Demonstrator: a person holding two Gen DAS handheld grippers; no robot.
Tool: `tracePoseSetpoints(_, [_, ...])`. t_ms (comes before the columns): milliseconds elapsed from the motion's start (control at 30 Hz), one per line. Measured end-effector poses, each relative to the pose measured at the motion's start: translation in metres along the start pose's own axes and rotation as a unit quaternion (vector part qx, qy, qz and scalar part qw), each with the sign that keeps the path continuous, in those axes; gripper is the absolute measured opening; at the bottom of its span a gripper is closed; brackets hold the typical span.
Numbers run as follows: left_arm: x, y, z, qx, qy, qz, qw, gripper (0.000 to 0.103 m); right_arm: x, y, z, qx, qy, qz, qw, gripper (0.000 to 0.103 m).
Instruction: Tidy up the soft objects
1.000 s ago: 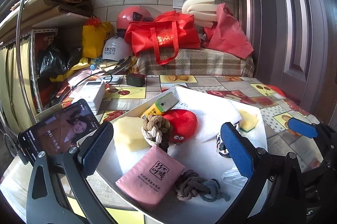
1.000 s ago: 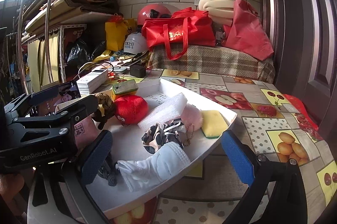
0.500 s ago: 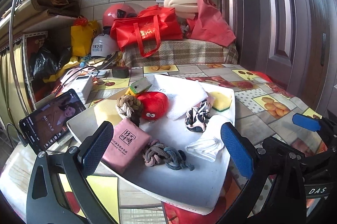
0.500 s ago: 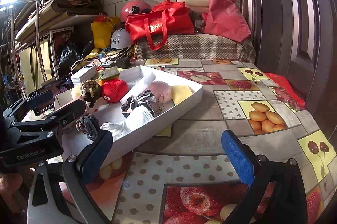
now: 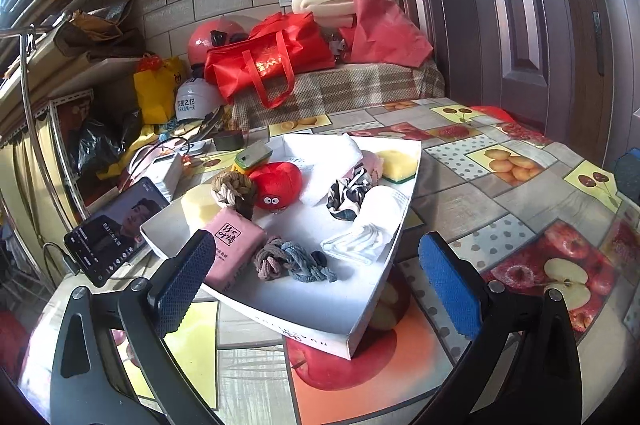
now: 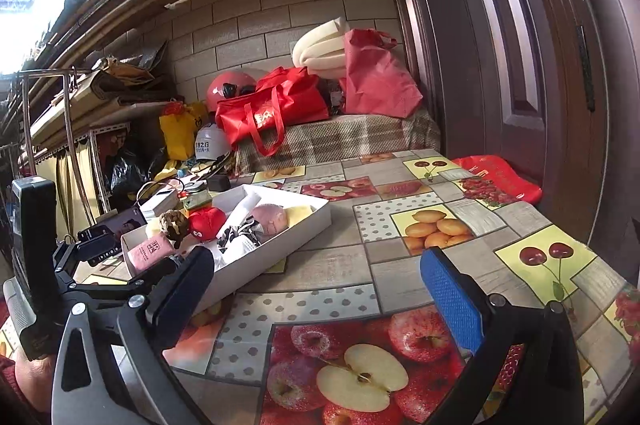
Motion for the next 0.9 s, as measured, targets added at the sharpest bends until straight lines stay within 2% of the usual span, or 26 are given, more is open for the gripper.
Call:
tracePoseSetpoints(100, [0.004,-0.007,-0.006,-0.012,0.009,-0.008,0.9999,0.103,0.004,-0.002,-0.028,0.048,-0.055,-0.019,0.997,0.103])
tracePoseSetpoints(167, [0.005,-0.011,-0.012,-0.039,0.005,-0.007,0.9992,0.103,0.006,-0.007,-0.035,0.101,-0.065,-0.013,0.993,0.103])
tracePoseSetpoints(200, [0.005,-0.012,-0.014,-0.048,0.001,-0.006,0.9988,0.103,0.006,-0.011,-0.034,0.106,-0.059,-0.004,0.993,0.103])
tracePoseSetpoints(300, [0.006,-0.014,-0.018,-0.078,-0.005,-0.006,0.9970,0.103,0.004,-0.027,-0.022,0.092,-0.014,0.023,0.995,0.103])
tracePoseSetpoints(367, [0.006,-0.018,-0.017,-0.060,-0.002,0.002,0.9982,0.103,0.004,-0.032,-0.018,0.094,-0.004,0.036,0.995,0.103])
tracePoseSetpoints(500, [0.006,-0.029,-0.012,-0.032,0.014,0.023,0.9991,0.103,0.006,-0.031,-0.018,0.088,0.000,0.033,0.996,0.103])
tracePoseSetpoints(900, [0.007,-0.022,-0.010,-0.026,0.026,-0.002,0.9993,0.103,0.010,-0.042,-0.025,0.079,-0.007,0.062,0.995,0.103])
Point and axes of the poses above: each gripper's, at about its wrist camera, not at the fingertips, and z roughly the way its jaws point, y to its left, x to its underside, the point moved 2 cm from there along z, roughly the way its jaws point, and after that the axes turned 8 degrees about y, right-handed, at the moved point
